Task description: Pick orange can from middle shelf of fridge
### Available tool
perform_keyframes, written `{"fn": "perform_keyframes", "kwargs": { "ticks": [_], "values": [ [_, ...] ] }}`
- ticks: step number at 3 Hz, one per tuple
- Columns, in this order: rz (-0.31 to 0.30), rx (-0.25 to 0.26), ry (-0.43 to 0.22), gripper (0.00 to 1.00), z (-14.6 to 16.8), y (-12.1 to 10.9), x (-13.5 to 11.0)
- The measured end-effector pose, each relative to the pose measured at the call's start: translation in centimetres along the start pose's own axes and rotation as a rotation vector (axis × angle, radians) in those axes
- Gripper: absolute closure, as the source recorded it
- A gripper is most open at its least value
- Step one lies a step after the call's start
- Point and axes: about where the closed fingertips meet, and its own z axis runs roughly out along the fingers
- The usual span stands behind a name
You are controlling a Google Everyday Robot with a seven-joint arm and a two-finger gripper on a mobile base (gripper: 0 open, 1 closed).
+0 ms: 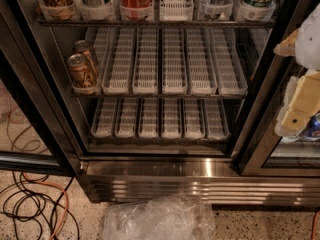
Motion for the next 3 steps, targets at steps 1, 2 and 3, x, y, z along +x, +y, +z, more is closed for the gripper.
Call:
{"fn": "perform_keyframes", "kwargs": {
  "ticks": [1,2,3],
  "values": [
    [0.000,0.000,0.000,0.00,0.0,0.0,0.0],
    [0.000,-0.058,-0.089,0.00,2.6,1.0,-2.1],
    [0.002,-0.077,-0.134,0.00,3.0,1.6,-3.3]
  ]
}}
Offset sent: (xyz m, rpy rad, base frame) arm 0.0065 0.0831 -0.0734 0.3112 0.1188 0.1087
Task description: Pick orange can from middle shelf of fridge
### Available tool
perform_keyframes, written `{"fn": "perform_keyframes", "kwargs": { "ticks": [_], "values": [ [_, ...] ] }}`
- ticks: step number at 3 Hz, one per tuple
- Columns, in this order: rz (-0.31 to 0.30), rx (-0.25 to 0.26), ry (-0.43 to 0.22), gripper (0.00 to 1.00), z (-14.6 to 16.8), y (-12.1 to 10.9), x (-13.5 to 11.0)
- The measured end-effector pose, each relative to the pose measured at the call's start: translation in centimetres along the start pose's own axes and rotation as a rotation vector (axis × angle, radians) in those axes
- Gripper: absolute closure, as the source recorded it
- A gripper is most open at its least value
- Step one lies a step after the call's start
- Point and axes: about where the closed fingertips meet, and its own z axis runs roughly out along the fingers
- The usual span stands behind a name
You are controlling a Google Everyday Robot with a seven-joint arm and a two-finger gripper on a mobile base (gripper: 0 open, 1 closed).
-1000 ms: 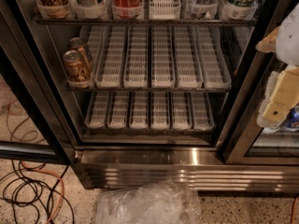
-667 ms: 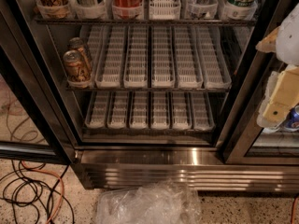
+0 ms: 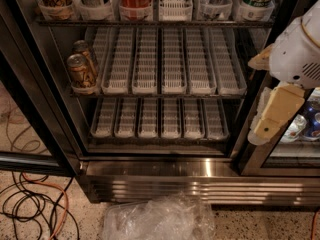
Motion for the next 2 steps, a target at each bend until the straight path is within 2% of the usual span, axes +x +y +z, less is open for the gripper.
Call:
{"fn": "perform_keyframes", "kwargs": {
  "ticks": [1,2],
  "values": [
    [0.000,0.000,0.000,0.00,0.0,0.0,0.0],
    [-0.014,-0.078,-0.034,0.00,1.3,0.5,0.0]
  ]
}}
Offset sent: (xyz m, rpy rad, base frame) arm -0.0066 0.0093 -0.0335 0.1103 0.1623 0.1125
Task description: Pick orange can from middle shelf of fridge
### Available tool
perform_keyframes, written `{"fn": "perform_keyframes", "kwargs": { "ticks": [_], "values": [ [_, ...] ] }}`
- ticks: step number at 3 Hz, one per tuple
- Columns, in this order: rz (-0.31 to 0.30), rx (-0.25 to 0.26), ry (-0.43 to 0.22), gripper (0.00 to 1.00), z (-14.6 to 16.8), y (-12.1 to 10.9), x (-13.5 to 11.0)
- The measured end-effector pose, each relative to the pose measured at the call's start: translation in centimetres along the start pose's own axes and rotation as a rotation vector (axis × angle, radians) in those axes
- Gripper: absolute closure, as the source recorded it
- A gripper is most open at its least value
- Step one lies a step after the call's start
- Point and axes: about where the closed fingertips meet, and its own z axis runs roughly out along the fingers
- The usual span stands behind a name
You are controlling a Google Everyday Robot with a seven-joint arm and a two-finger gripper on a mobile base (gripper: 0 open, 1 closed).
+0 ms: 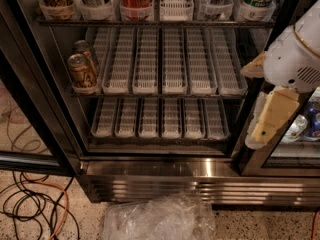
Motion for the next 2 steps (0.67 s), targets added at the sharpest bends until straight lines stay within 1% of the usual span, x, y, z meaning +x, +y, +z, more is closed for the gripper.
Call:
{"fn": "perform_keyframes", "kwargs": {
  "ticks": [1,2],
  "values": [
    [0.013,-0.083,-0.109,0.00,4.0,0.3,-0.8],
    [0.034,-0.082,-0.266,0.00,8.0,-0.6,-4.2]
  ]
}}
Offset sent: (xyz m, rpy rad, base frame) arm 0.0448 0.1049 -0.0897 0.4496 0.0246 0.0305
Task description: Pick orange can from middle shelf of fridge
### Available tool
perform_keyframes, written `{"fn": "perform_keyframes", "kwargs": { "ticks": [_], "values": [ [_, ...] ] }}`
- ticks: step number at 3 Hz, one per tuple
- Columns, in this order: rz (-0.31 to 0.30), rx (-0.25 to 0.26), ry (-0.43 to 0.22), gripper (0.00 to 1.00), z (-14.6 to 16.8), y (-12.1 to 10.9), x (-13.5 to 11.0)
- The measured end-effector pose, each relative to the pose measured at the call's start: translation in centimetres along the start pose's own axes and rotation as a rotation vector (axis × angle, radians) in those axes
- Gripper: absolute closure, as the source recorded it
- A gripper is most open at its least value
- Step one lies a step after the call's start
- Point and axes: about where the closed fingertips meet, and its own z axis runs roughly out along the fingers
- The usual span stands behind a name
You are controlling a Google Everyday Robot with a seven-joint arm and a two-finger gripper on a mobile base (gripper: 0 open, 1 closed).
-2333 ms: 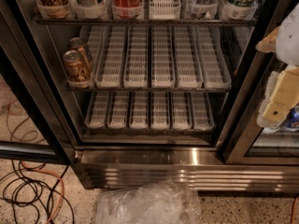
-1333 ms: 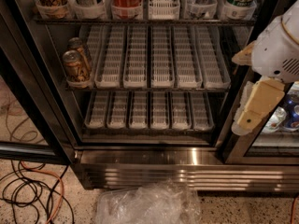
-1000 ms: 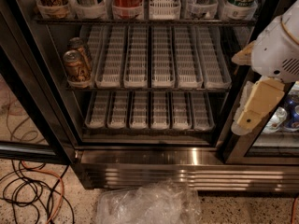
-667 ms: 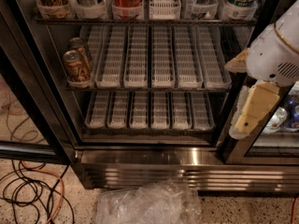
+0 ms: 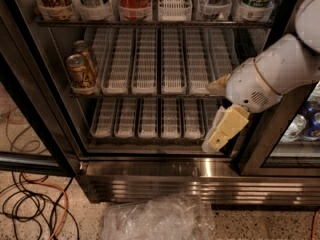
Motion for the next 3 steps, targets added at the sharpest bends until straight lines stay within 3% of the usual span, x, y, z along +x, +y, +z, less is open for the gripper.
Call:
{"fn": "perform_keyframes", "kwargs": {
  "ticks": [1,2,3],
  "values": [
    [0.000,-0.001,0.000,0.00,0.0,0.0,0.0],
    [0.051,0.058,-0.033,0.00,0.5,-0.9,-0.1],
    [0.125,0.173,-0.091,0.00,2.0,-3.4,-1.7]
  ]
}}
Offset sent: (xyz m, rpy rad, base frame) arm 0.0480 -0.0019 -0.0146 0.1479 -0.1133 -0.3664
